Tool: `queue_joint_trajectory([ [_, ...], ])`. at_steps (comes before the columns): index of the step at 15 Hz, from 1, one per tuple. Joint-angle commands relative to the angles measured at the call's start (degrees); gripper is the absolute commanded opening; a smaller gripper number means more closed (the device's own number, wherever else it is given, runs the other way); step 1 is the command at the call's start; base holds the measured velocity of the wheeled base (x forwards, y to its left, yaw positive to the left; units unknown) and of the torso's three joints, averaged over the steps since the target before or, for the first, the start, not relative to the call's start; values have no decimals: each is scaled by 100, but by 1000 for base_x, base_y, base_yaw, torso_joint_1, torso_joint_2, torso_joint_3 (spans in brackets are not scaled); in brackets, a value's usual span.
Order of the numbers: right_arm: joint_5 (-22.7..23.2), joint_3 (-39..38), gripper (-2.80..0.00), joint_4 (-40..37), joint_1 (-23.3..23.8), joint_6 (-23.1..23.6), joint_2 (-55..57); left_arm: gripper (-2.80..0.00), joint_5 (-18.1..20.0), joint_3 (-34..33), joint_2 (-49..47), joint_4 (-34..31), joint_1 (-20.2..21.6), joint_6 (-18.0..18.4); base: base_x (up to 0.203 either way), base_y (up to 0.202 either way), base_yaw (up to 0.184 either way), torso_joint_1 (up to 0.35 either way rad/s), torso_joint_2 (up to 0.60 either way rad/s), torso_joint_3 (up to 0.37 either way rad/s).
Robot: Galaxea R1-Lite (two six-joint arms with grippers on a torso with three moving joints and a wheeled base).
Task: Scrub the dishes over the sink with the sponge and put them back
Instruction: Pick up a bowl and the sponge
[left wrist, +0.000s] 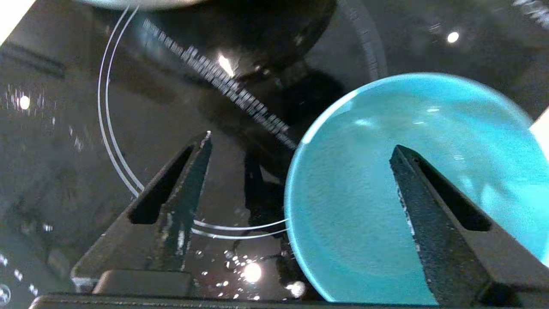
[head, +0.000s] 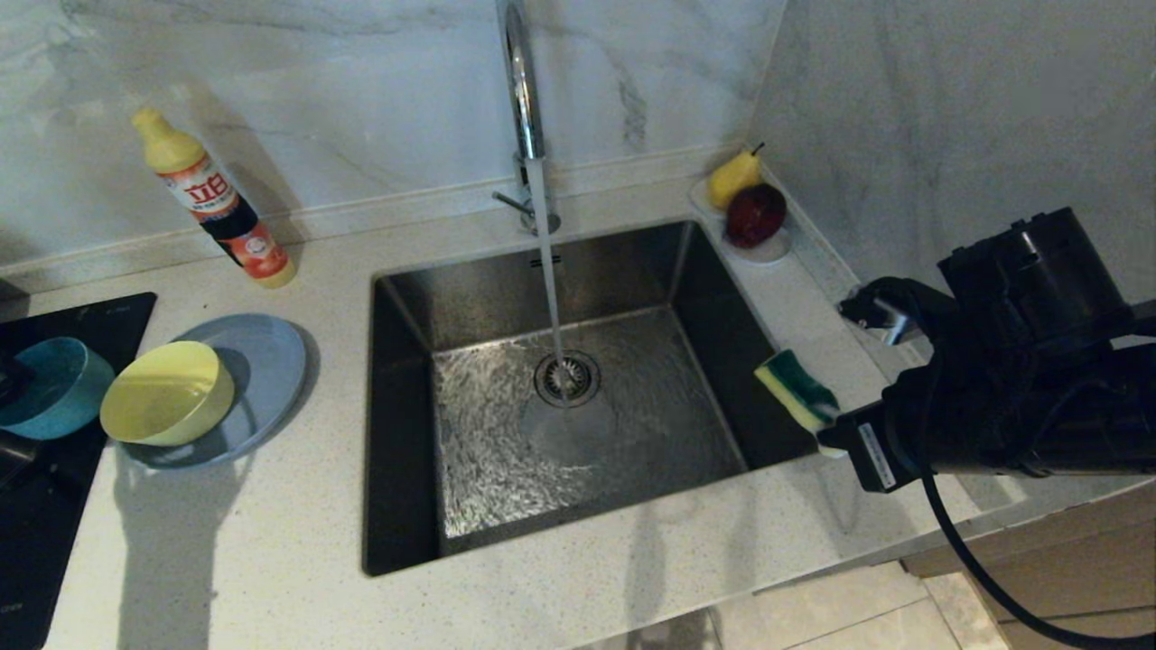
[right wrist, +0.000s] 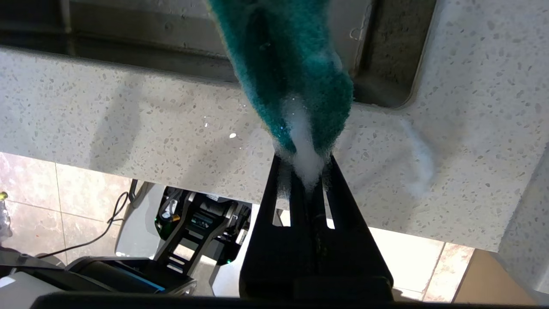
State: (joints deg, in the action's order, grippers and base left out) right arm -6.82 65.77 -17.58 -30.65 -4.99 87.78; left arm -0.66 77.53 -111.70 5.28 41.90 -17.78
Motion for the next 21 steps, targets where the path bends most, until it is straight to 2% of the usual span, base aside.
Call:
queue_joint_trajectory([
  [1, -3, 6, -280, -9, -3, -2, 16, 0, 21, -10, -60, -59, 20, -60, 0, 0, 0, 0, 0, 0],
  [5, -3, -3, -280, -9, -3, 7, 19, 0, 36, 129, -223, -366, 20, -367, 0, 0, 0, 0, 0, 0],
  [10, -3, -11, -280, -18, -3, 15, 19, 0, 369, 865, -289, -1514, 20, -965, 0, 0, 0, 0, 0, 0],
  [15, 14, -108, -280, -2, -3, 15, 42, 0, 362, 1699, -593, -2628, 33, -1610, 0, 0, 0, 0, 0, 0],
  [21, 6, -99, -280, 0, -16, 24, 37, 0, 373, 1768, -713, -2855, 56, -1953, 0, 0, 0, 0, 0, 0],
])
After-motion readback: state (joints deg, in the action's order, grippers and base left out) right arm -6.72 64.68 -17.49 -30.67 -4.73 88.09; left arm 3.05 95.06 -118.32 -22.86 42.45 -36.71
